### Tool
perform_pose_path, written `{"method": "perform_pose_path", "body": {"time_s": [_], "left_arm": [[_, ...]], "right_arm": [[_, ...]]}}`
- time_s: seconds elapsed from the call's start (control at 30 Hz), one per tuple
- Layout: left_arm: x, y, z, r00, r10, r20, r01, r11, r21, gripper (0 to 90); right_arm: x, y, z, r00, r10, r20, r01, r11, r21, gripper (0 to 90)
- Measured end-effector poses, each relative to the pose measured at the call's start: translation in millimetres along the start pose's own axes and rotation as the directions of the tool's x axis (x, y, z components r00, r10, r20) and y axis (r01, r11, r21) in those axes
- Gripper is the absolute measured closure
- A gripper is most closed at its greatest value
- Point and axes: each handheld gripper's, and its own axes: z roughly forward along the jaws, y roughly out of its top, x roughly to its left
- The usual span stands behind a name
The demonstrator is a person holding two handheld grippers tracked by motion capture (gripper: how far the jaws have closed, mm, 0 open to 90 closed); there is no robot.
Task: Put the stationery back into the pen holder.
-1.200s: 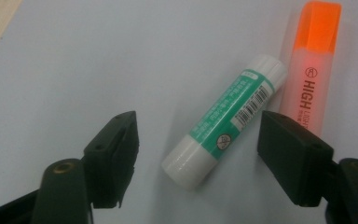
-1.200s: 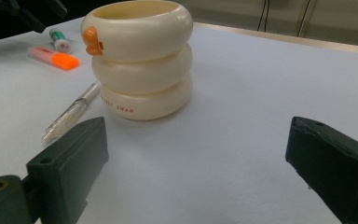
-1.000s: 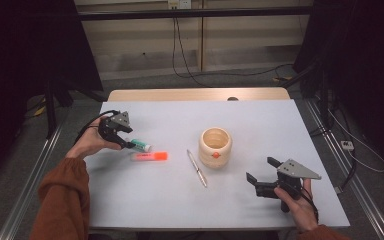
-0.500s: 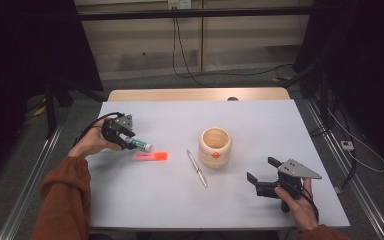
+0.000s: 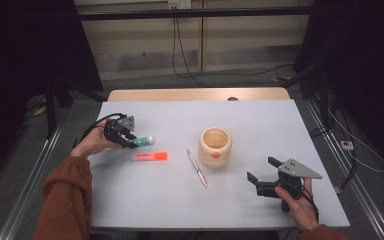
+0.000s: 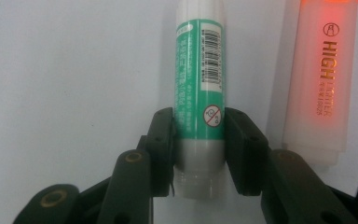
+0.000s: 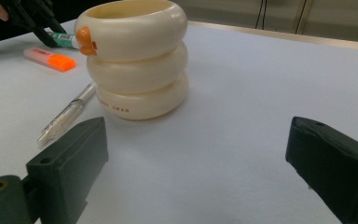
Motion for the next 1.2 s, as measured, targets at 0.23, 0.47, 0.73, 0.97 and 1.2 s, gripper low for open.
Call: {"method": "perform_pose_path", "body": {"time_s": [0.23,0.47,0.73,0.97,1.2], "left_arm": [[0.5,-0.1,-0.9,1.0,-0.007,0.0,0.007,1.0,0.0,65.7],[2.0,-0.9,-6.1,0.9988,-0.049,-0.002,0.049,0.9986,-0.021,65.8],[0.5,-2.9,-14.8,0.9919,-0.127,0.012,0.127,0.9905,-0.053,65.8],[0.1,-4.0,-19.1,0.9814,-0.19,0.026,0.192,0.9785,-0.076,65.9],[-0.4,-6.6,-30.4,0.9657,-0.258,0.027,0.26,0.9585,-0.118,65.8]], "right_arm": [[0.1,0.1,-0.4,1.0,-0.001,0.001,0.001,1.0,0.0,5.3],[-0.3,0.3,-0.7,1.0,-0.001,0.001,0.001,1.0,-0.003,5.3],[-0.1,0.4,-0.6,1.0,-0.002,0.001,0.002,1.0,-0.004,5.3],[0.0,0.4,-0.5,1.0,-0.002,0.001,0.002,1.0,-0.003,5.3],[0.3,0.4,-0.2,1.0,-0.002,0.0,0.002,1.0,-0.002,5.3]]}}
